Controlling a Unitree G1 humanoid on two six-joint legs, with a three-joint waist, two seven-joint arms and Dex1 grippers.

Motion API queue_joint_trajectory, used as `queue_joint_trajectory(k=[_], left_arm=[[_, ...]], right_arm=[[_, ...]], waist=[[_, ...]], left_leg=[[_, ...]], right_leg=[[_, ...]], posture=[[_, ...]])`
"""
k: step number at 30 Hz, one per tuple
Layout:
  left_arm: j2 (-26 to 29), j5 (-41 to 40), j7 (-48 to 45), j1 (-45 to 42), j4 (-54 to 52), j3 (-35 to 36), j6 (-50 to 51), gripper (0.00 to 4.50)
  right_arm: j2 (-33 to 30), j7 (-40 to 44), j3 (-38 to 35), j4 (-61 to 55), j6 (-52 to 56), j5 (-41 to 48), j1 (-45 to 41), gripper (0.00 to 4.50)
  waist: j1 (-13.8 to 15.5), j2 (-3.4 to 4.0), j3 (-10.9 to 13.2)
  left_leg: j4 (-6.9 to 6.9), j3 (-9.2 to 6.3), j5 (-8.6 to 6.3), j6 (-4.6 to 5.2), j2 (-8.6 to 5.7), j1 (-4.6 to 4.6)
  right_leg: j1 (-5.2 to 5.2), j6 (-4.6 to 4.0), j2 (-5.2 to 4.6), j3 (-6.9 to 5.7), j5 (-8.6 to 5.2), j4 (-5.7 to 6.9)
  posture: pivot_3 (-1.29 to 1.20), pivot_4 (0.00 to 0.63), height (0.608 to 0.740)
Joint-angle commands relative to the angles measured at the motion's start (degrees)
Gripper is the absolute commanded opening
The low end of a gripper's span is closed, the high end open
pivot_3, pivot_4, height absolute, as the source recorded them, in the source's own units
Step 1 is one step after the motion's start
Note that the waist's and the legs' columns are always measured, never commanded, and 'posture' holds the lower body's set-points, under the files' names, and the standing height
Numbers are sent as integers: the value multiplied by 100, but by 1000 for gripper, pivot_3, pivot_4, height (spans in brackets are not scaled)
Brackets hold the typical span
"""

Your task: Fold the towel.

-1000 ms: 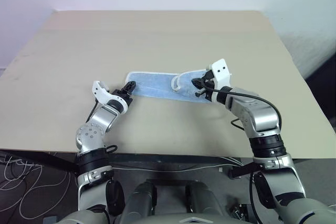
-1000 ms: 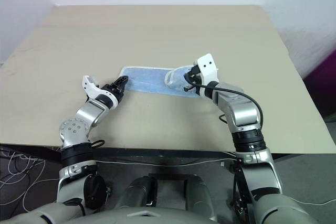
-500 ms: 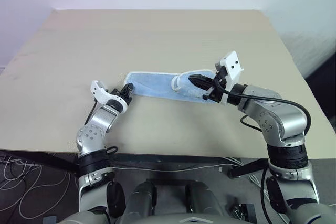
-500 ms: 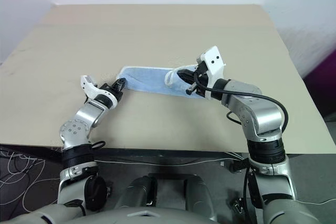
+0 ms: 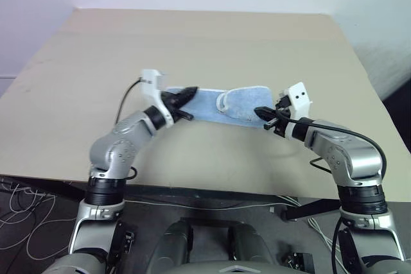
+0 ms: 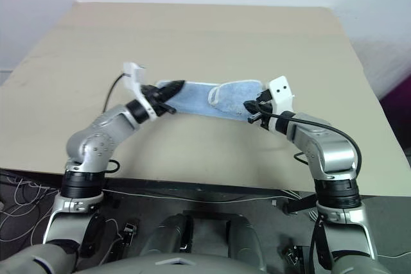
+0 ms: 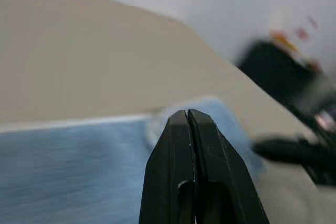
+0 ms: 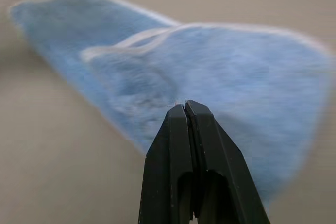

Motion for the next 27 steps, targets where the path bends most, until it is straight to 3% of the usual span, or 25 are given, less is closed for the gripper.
queue_joint_trajectory(k=[1,4,7,12,18,19,27], left_arm=[[-234,6,158,-128,-7,186,-17,32],[-545,-185,864,-90,32,763,120,32],[-865,-359,2055,-108,95,1535,346,616],[-1370,-499,4022,45,-212,2501,732,2224],[-1891,-1026,5073,74,-494,2980,999,4287],[-1940,-1103,5157,94,-529,2996,1034,4465],[-2023,-1425,5542,72,-317,3060,1129,4465]], right_arm=[[-65,-72,-211,-251,-125,28,78,0],[-84,-111,-246,-350,-119,34,148,0],[-110,-107,-255,-426,-100,46,192,0],[-172,6,-113,-259,-89,1,85,0],[-193,206,106,44,-144,-62,-237,0],[-198,235,131,82,-149,-69,-276,0],[-221,380,231,245,-164,-133,-415,0]], waist=[[-20,0,0],[-25,0,0],[-24,-1,0],[18,-9,4],[28,-21,11],[25,-21,11],[13,-22,11]], left_leg=[[-6,1,0,0,3,0],[-30,1,5,-6,10,1],[-37,1,8,-9,11,1],[-33,2,8,-8,6,1],[-28,2,9,-7,3,1],[-28,2,9,-7,1,1],[-29,3,18,-22,2,1]], right_leg=[[-3,0,0,2,0,0],[-17,0,4,4,0,1],[-21,0,4,6,0,1],[-18,0,1,6,0,0],[-14,2,0,3,1,0],[-14,2,1,3,1,-1],[-15,1,5,3,1,0]], posture=[[0,150,740],[0,150,740],[0,150,740],[0,150,740],[0,150,740],[0,150,740],[0,150,740]])
